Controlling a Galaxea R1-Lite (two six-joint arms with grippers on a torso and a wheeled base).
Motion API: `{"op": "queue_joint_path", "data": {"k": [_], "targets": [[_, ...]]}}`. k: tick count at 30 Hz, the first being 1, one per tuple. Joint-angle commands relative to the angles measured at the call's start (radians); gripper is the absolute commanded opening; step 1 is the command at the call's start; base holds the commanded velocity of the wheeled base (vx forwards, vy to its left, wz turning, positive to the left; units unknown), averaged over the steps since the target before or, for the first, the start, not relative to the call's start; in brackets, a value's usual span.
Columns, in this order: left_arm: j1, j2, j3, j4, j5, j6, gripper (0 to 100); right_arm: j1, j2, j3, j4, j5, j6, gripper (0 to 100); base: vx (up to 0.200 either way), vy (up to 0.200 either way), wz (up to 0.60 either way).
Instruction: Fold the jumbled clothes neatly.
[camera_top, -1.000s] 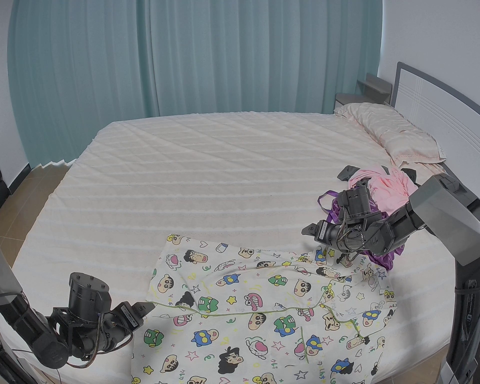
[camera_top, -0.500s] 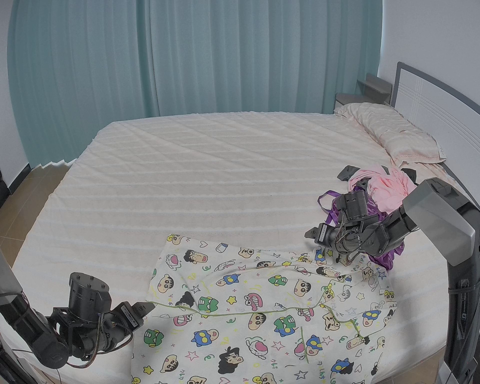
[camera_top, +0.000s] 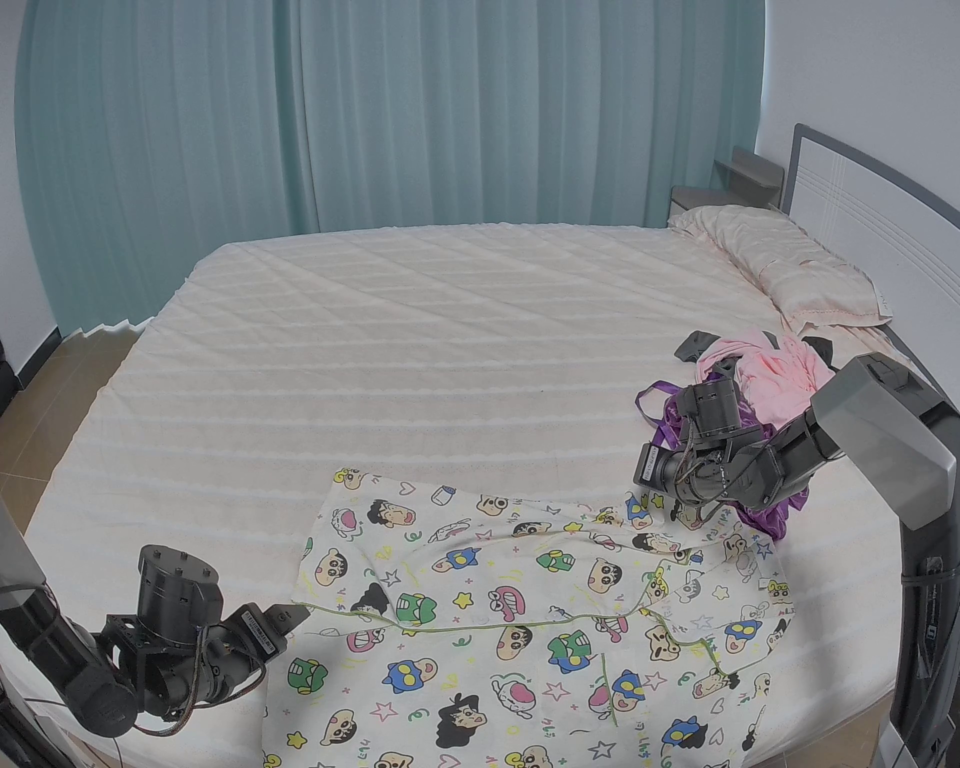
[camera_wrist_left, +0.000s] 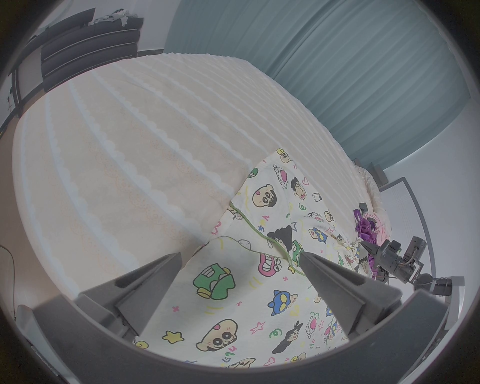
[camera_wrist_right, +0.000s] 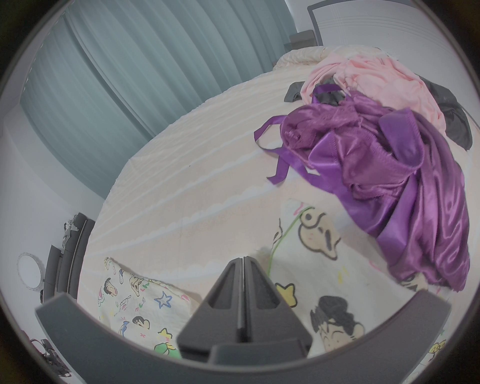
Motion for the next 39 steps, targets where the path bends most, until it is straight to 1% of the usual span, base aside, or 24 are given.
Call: {"op": "queue_joint_path", "data": {"k": [1,9,10,17,22,31,35,39], "targets": [[0.000,0.000,0.000,0.000,0.000,0.000,100,0.001,-0.036,0.012,-0.001,0.001,-0.001,0,0.000,0.000,0.00],[0.000,0.000,0.000,0.000,0.000,0.000,100,0.004,-0.009,-0.011,0.005,0.001,-0.006,0,0.000,0.000,0.00],[0.000,0.002,0.000,0.000,0.000,0.000,100,0.005,-0.001,-0.015,0.005,0.004,-0.014,100,0.000,0.000,0.00],[-0.001,0.003,0.000,0.000,-0.001,0.000,100,0.010,0.053,-0.080,0.006,0.005,-0.029,100,0.000,0.000,0.00],[-0.001,0.003,0.000,0.000,-0.001,0.000,100,0.010,0.071,-0.147,0.049,0.004,-0.035,100,0.000,0.000,0.00],[0.000,0.003,0.000,0.000,0.000,0.000,100,0.019,0.096,-0.158,0.056,0.004,-0.040,100,0.000,0.000,0.00],[-0.001,0.003,0.000,0.000,-0.001,0.000,100,0.019,0.108,-0.152,0.056,0.002,-0.061,100,0.000,0.000,0.00],[-0.001,0.005,0.000,0.000,-0.001,0.000,100,0.019,0.108,-0.150,0.056,0.004,-0.064,100,0.000,0.000,0.00]]}}
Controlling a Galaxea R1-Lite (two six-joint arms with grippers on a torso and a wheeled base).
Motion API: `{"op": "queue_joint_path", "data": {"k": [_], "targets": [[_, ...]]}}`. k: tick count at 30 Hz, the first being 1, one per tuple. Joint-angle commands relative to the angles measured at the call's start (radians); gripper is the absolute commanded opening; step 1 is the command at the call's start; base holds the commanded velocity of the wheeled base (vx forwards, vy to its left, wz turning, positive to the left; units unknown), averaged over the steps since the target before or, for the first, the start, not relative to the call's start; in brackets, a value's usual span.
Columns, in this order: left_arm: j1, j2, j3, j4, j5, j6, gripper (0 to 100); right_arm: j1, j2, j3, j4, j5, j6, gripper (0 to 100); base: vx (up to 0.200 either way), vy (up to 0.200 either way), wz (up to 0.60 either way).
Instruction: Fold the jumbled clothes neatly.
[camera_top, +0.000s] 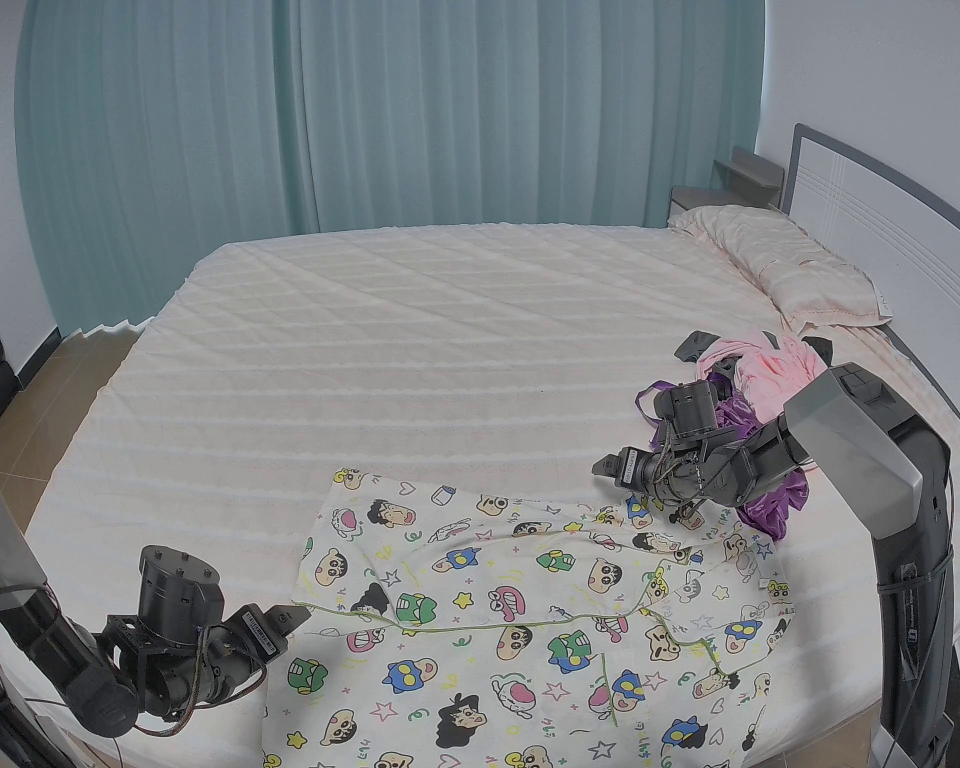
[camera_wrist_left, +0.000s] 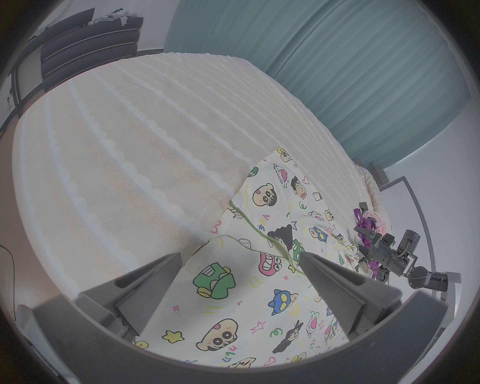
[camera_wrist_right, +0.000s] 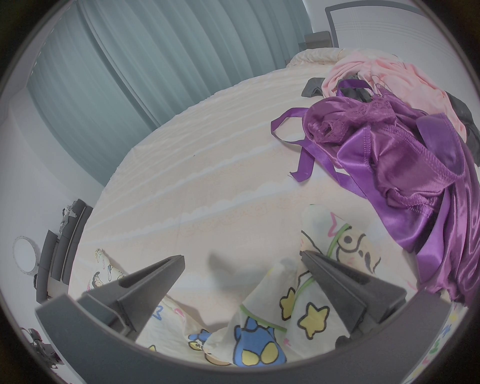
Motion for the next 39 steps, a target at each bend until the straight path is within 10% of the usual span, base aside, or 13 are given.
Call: {"op": "queue_joint_path", "data": {"k": [1,2,39], "targets": [[0.000,0.002,0.000,0.000,0.001,0.000,100,0.000,0.007,0.001,-0.001,0.000,0.000,100,0.000,0.000,0.00],[0.000,0.002,0.000,0.000,0.001,0.000,100,0.000,0.007,0.001,-0.001,0.000,0.000,0,0.000,0.000,0.00],[0.000,0.002,0.000,0.000,0.002,0.000,100,0.017,0.023,-0.278,0.031,-0.124,0.003,0,0.000,0.000,0.00]]}}
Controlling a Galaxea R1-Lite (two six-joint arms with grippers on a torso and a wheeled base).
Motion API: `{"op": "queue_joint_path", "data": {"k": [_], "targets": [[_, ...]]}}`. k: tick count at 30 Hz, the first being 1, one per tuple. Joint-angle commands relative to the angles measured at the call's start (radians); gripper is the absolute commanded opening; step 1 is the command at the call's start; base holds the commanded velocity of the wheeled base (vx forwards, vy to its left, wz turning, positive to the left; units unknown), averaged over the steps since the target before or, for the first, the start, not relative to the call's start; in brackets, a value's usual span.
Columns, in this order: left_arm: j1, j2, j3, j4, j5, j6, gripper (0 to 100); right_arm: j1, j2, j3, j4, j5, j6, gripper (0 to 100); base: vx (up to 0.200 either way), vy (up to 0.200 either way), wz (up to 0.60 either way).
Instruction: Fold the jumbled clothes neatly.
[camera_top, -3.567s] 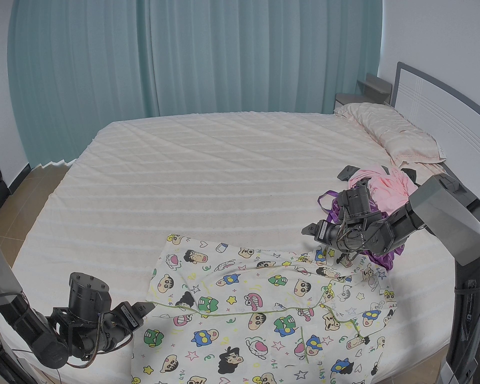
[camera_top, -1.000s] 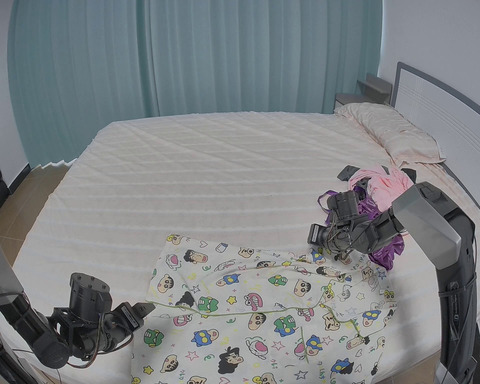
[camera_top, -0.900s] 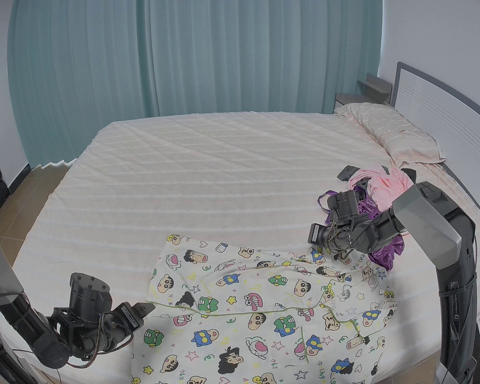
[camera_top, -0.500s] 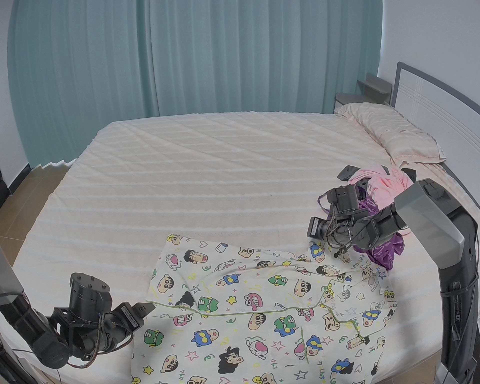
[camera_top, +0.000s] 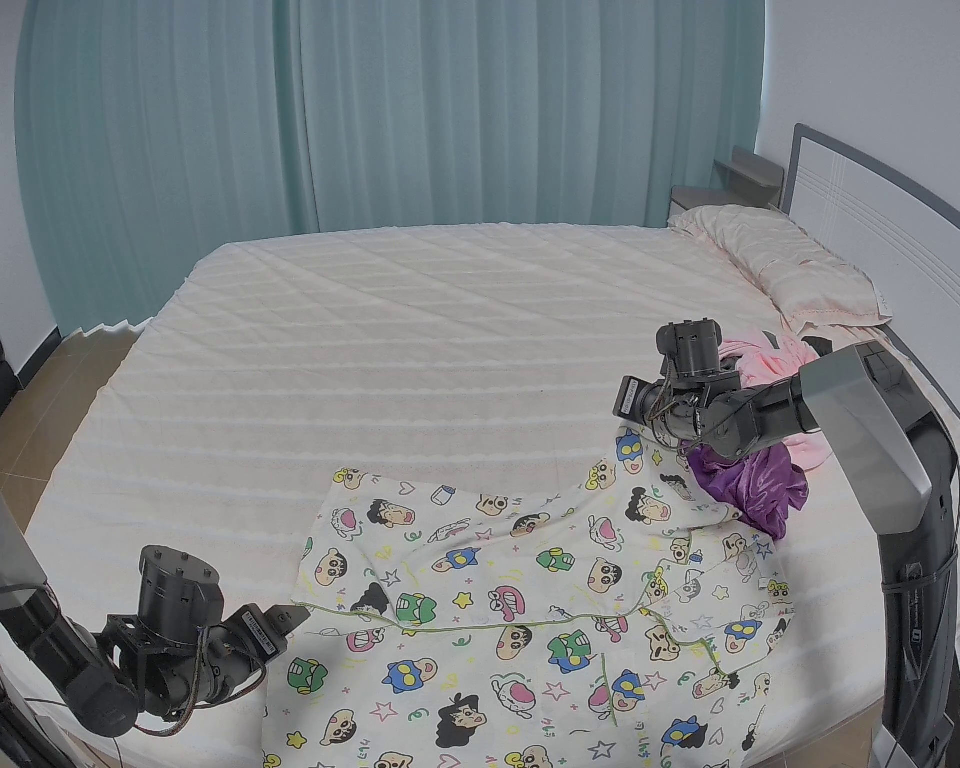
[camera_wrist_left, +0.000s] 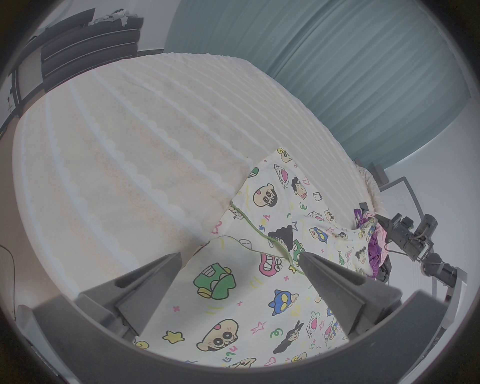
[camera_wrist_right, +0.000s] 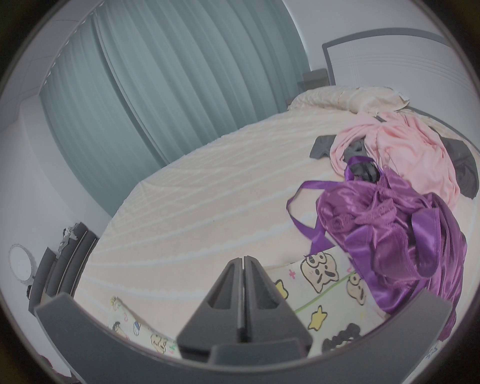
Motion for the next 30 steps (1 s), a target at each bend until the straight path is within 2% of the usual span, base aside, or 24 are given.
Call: {"op": "queue_joint_path", "data": {"k": [1,6,15,28,29,30], "targets": [[0.000,0.001,0.000,0.000,0.000,0.000,100,0.015,0.057,-0.074,0.004,-0.027,0.001,0,0.000,0.000,0.00],[0.000,0.001,0.000,0.000,0.000,0.000,100,0.029,0.084,-0.106,-0.005,-0.030,-0.001,0,0.000,0.000,0.00],[0.000,0.003,0.000,0.000,0.000,0.000,100,0.041,0.161,-0.279,-0.010,-0.071,-0.003,0,0.000,0.000,0.00],[-0.001,0.003,0.000,0.000,0.000,0.000,100,0.053,0.185,-0.307,-0.048,-0.093,-0.010,0,0.000,0.000,0.00],[-0.001,0.003,0.000,0.000,0.000,0.000,100,0.058,0.185,-0.301,-0.042,-0.093,-0.012,100,0.000,0.000,0.00],[-0.001,0.003,0.000,0.000,0.000,0.000,100,0.058,0.185,-0.295,-0.042,-0.093,-0.013,100,0.000,0.000,0.00]]}}
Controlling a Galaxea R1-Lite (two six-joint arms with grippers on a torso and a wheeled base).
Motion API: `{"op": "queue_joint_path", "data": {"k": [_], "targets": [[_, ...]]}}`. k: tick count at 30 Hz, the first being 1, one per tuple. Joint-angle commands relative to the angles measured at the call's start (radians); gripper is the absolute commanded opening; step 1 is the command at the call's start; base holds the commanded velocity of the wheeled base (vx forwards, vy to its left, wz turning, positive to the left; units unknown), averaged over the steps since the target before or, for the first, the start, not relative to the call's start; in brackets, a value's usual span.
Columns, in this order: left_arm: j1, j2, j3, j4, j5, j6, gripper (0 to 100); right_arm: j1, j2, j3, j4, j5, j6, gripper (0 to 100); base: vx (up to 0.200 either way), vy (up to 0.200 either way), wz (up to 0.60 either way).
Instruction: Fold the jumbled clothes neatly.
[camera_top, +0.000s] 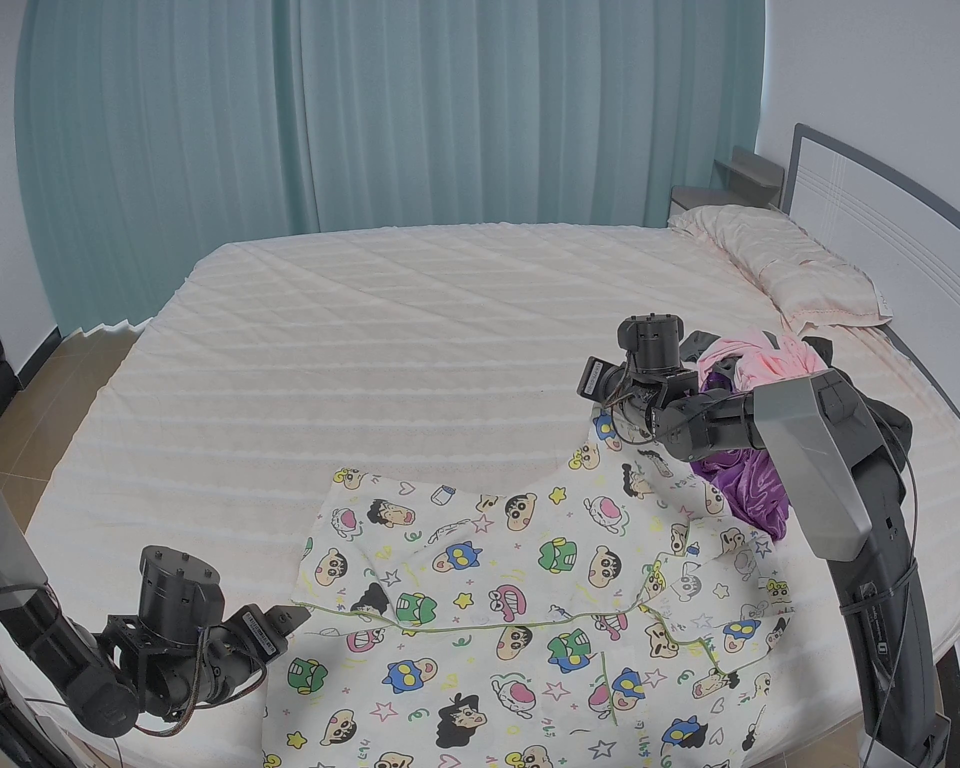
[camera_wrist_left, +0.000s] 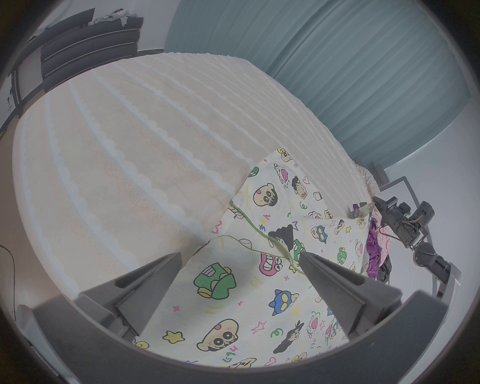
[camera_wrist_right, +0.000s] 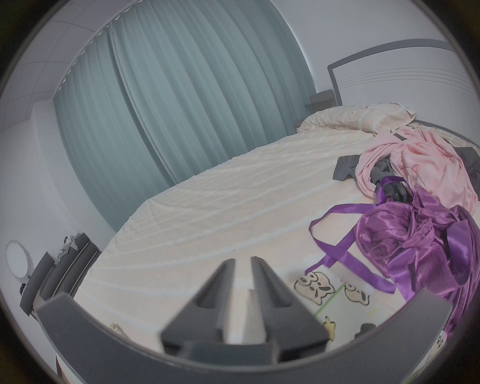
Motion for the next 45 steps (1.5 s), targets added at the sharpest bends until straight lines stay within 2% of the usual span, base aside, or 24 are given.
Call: {"op": "queue_joint_path", "data": {"k": [1,8,11,15,17,18,19,22,23,24,25,29,30,31,35,39,42,45], "targets": [[0.001,0.001,0.000,0.000,0.000,0.000,100,0.004,0.006,0.015,0.005,0.001,-0.005,100,0.000,0.000,0.00],[0.001,-0.005,-0.003,0.000,0.002,0.000,100,-0.004,-0.017,0.051,0.003,0.001,-0.019,100,0.000,0.000,0.00],[0.013,-0.014,-0.006,-0.002,0.002,0.000,100,-0.021,-0.058,0.122,0.000,0.001,-0.014,100,0.000,0.000,0.00],[0.072,-0.060,-0.029,-0.028,-0.003,0.015,100,-0.045,-0.141,0.266,-0.014,0.002,-0.009,100,0.000,0.000,0.00],[0.131,-0.068,-0.100,-0.017,-0.021,0.052,100,-0.068,-0.212,0.381,-0.024,0.014,-0.008,100,0.000,0.000,0.00],[0.131,-0.068,-0.100,-0.017,-0.021,0.052,100,-0.068,-0.212,0.381,-0.024,0.014,-0.008,100,0.000,0.000,0.00],[0.182,-0.033,-0.175,0.020,-0.040,0.102,100,-0.086,-0.261,0.470,-0.040,0.022,-0.002,100,0.000,0.000,0.00],[0.230,0.050,-0.327,0.115,-0.073,0.156,100,-0.109,-0.319,0.608,-0.086,0.043,0.009,100,0.000,0.000,0.00],[0.230,0.050,-0.327,0.115,-0.073,0.156,100,-0.109,-0.319,0.608,-0.086,0.043,0.009,100,0.000,0.000,0.00],[0.248,0.099,-0.434,0.184,-0.126,0.161,100,-0.125,-0.357,0.708,-0.139,0.059,0.020,100,0.000,0.000,0.00],[0.249,0.122,-0.476,0.207,-0.169,0.164,100,-0.133,-0.376,0.759,-0.172,0.066,0.030,100,0.000,0.000,0.00],[0.268,0.188,-0.582,0.217,-0.356,0.165,100,-0.156,-0.456,0.936,-0.267,0.085,0.043,100,0.000,0.000,0.00],[0.269,0.194,-0.589,0.217,-0.371,0.165,100,-0.156,-0.462,0.949,-0.273,0.086,0.043,100,0.000,0.000,0.00],[0.279,0.236,-0.640,0.224,-0.431,0.170,100,-0.163,-0.497,1.021,-0.302,0.097,0.044,100,0.000,0.000,0.00],[0.292,0.349,-0.772,0.251,-0.440,0.182,100,-0.169,-0.532,1.162,-0.373,0.106,0.069,100,0.000,0.000,0.00],[0.312,0.458,-0.895,0.293,-0.442,0.250,100,-0.166,-0.531,1.248,-0.474,0.108,0.161,100,0.000,0.000,0.00],[0.325,0.520,-0.996,0.355,-0.442,0.265,100,-0.168,-0.518,1.297,-0.541,0.116,0.211,100,0.000,0.000,0.00],[0.335,0.553,-1.065,0.406,-0.449,0.268,100,-0.177,-0.514,1.335,-0.583,0.142,0.222,100,0.000,0.000,0.00]]}}
